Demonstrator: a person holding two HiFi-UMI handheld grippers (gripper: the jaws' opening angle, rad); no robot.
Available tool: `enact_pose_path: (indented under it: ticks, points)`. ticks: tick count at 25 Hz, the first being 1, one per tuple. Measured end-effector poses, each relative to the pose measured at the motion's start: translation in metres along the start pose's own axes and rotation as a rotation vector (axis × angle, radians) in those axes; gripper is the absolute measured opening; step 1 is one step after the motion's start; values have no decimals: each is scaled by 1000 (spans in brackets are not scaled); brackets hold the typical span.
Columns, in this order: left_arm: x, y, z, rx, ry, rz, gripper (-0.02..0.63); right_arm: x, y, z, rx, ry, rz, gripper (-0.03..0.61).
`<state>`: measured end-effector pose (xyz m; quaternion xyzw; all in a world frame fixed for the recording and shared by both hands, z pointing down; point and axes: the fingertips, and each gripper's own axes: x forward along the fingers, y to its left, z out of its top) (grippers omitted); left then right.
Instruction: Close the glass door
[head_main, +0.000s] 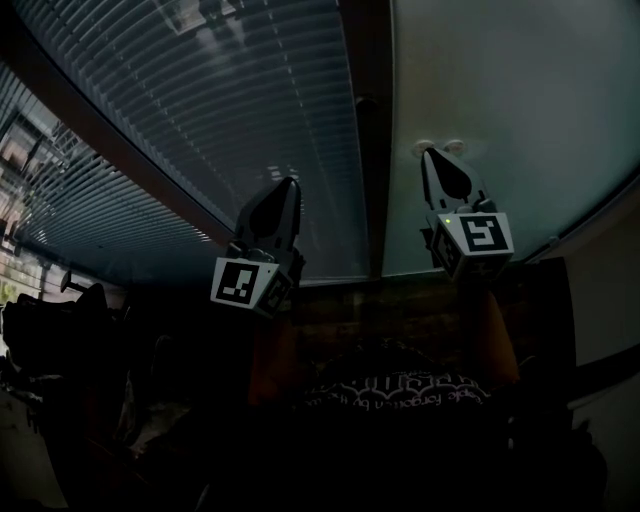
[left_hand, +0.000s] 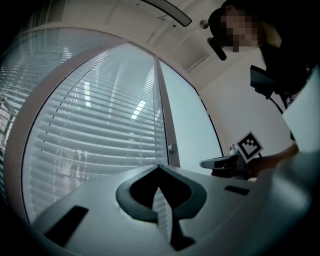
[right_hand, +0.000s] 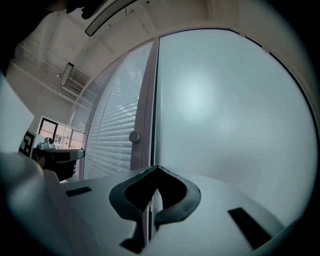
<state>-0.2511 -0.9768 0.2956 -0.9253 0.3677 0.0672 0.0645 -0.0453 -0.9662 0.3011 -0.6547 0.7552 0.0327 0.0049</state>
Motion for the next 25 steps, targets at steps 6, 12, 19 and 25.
enact_pose_path:
  ticks: [6,12,19,25]
  points:
    - [2,-3,4,-3,-2,2,2,-5,4,6,-29,-3,15,3]
    - [1,-4,1,-1,-2,3,2,-5,3,2,-22,1,15,2]
    - [-5,0,-1,-5,3,1,2,-4,12,-3,-16,14,26,3]
    - [-9,-12,2,1,0,3,2,-17,5,-2,-22,13,25,2]
